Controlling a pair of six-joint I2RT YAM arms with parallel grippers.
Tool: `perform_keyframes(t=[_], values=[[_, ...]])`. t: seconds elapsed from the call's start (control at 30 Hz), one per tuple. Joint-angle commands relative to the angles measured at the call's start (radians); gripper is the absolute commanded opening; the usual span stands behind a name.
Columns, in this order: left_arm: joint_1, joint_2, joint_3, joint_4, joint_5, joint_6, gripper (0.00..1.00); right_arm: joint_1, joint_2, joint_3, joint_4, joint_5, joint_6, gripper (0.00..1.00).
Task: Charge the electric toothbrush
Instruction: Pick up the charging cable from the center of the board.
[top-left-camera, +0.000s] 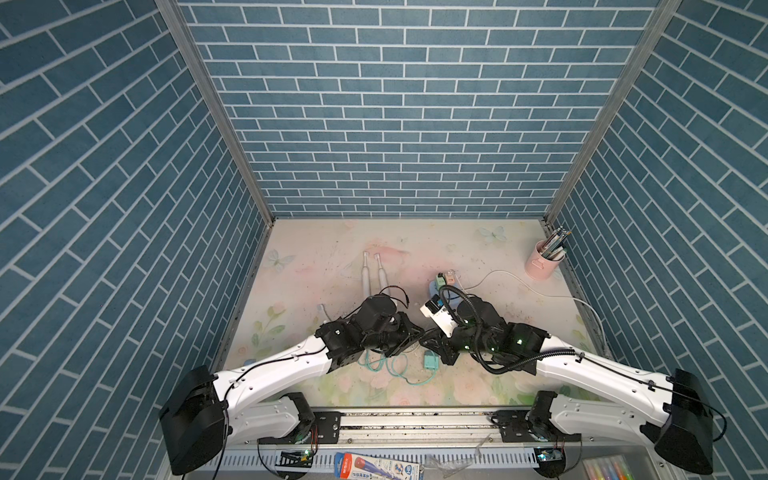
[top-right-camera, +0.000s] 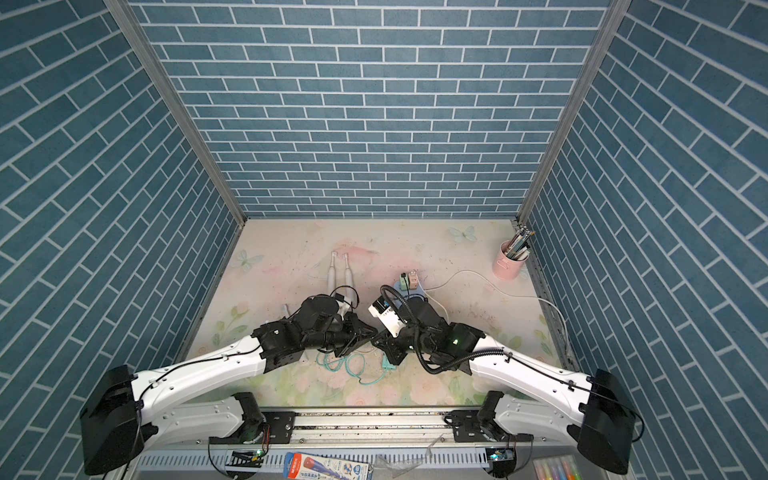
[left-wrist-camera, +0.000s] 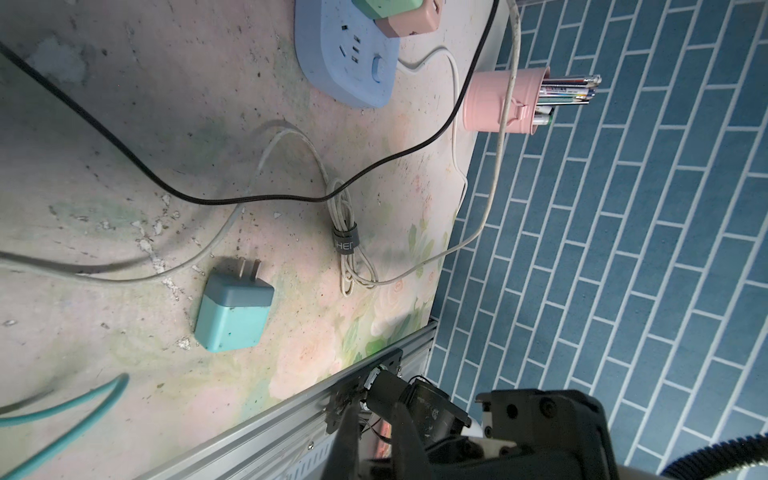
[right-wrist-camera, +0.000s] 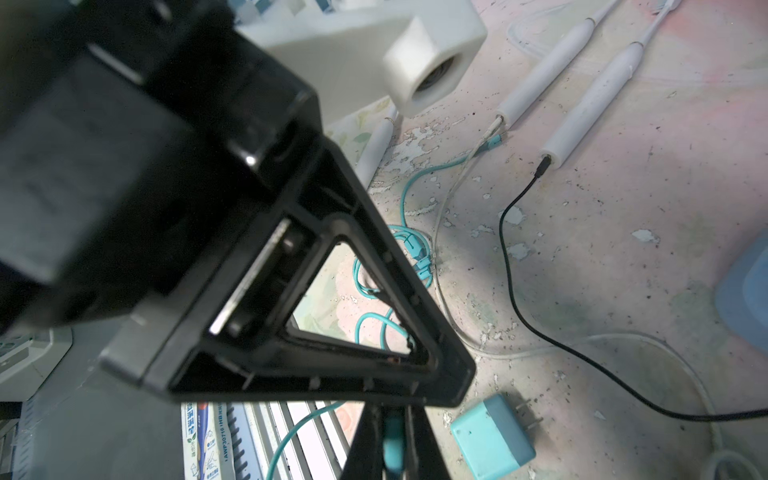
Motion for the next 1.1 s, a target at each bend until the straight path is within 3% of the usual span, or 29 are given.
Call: perform_keyframes(t=[0.0, 0.13, 0.33, 0.4, 0.47, 0.63, 0.8, 1.07], values=[[-0.022, 0.009, -0.005, 0.017, 0.087, 0.003, 0.01, -0.004, 0.0, 0.029, 0.099, 0.066, -0.008, 0.0], [-0.023, 0.013, -0.013, 0.022, 0.09, -0.008, 0.0, -0.004, -0.019, 0.016, 0.111, 0.06, -0.016, 0.0], [-0.015, -0.034, -0.068, 0.048, 0.042, -0.061, 0.0, -0.003, -0.168, -0.107, 0.19, 0.094, -0.016, 0.37], [-0.01, -0.062, -0.091, 0.062, 0.018, -0.092, 0.0, -0.003, -0.27, -0.234, 0.355, 0.098, 0.011, 0.51], [-0.006, -0.089, -0.11, 0.074, -0.005, -0.119, 0.0, -0.003, -0.339, -0.356, 0.538, 0.11, 0.027, 0.58], [0.0, -0.133, -0.161, 0.121, -0.041, -0.192, 0.0, 0.007, -0.332, -0.464, 0.773, 0.091, -0.036, 0.59], [0.003, -0.163, -0.196, 0.157, -0.068, -0.24, 0.0, 0.047, -0.175, -0.457, 0.887, 0.088, -0.102, 0.55], [0.01, -0.213, -0.236, 0.16, -0.113, -0.281, 0.0, 0.06, -0.086, -0.451, 0.952, 0.06, -0.086, 0.52]])
